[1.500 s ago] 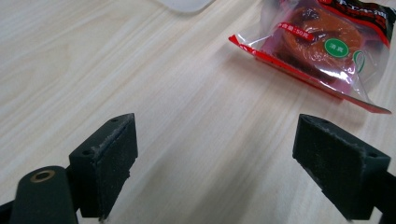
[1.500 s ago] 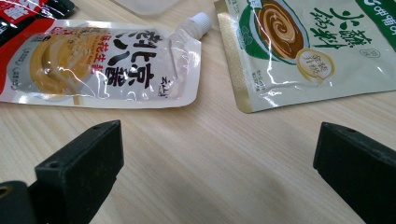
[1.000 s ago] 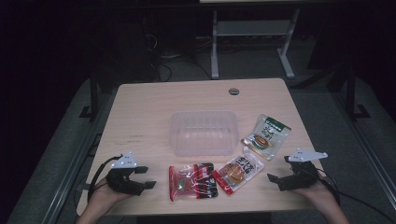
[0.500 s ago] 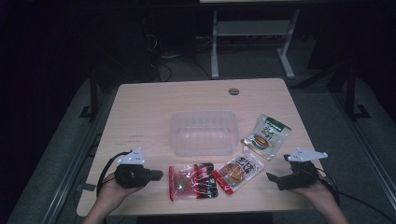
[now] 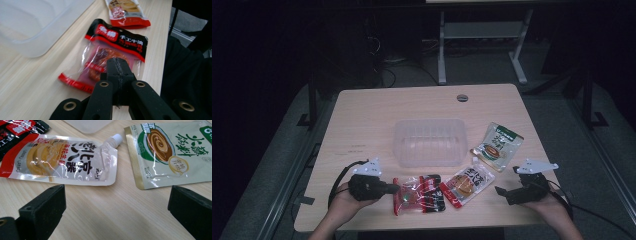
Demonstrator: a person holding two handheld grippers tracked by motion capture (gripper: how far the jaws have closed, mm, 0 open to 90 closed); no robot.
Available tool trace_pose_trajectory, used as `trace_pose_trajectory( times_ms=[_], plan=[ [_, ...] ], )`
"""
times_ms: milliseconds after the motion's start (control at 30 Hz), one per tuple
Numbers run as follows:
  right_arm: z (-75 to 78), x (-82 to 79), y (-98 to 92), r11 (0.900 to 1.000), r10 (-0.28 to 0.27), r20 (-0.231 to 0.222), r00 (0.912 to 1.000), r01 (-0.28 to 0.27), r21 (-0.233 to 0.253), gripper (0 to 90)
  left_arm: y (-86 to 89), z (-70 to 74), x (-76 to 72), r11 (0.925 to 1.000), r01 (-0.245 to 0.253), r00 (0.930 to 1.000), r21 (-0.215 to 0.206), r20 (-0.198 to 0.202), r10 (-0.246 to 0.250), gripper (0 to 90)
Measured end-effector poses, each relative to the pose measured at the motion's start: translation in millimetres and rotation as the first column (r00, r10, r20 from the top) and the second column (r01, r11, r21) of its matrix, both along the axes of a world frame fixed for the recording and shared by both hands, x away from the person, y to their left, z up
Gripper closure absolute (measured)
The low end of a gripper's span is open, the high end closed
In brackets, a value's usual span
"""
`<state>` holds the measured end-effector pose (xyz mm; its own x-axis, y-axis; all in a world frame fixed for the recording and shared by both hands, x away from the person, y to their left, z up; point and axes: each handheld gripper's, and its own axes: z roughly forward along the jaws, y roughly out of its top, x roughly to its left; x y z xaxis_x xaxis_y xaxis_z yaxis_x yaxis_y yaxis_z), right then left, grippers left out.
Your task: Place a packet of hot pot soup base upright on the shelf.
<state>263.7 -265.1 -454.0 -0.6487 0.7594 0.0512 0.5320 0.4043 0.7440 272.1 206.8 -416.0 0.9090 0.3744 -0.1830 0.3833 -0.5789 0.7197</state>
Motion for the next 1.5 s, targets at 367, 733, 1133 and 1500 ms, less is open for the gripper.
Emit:
trace_pose_trajectory(
  times_ms=[367, 733, 1133, 1500],
  plan=[
    [-0.2, 0.7, 1.6, 1.0, 0.006, 0.001, 1.0, -0.006, 0.0, 1.2, -41.0, -4.8, 10.2, 0.998, 0.062, 0.998, 0.011, 0.005, -0.062, 89.8],
    [-0.5, 1.1, 1.3, 1.0, 0.005, -0.007, 1.0, -0.005, 0.002, 1.2, -76.8, -18.3, 30.7, 0.9962, 0.069, 0.9973, 0.053, 0.019, -0.07, 89.8],
    [-0.4, 0.8, 0.8, 1.0, 0.005, -0.004, 1.0, -0.005, 0.002, 1.3, -95.2, -31.7, 38.0, 0.9855, 0.061, 0.9969, 0.158, 0.039, -0.068, 89.8],
    [-0.3, 0.3, -0.1, 1.0, 0.005, -0.003, 1.0, -0.005, 0.001, 1.3, -84.7, -31.2, 41.6, 0.9836, 0.046, 0.9978, 0.174, 0.038, -0.054, 89.8]
  ],
)
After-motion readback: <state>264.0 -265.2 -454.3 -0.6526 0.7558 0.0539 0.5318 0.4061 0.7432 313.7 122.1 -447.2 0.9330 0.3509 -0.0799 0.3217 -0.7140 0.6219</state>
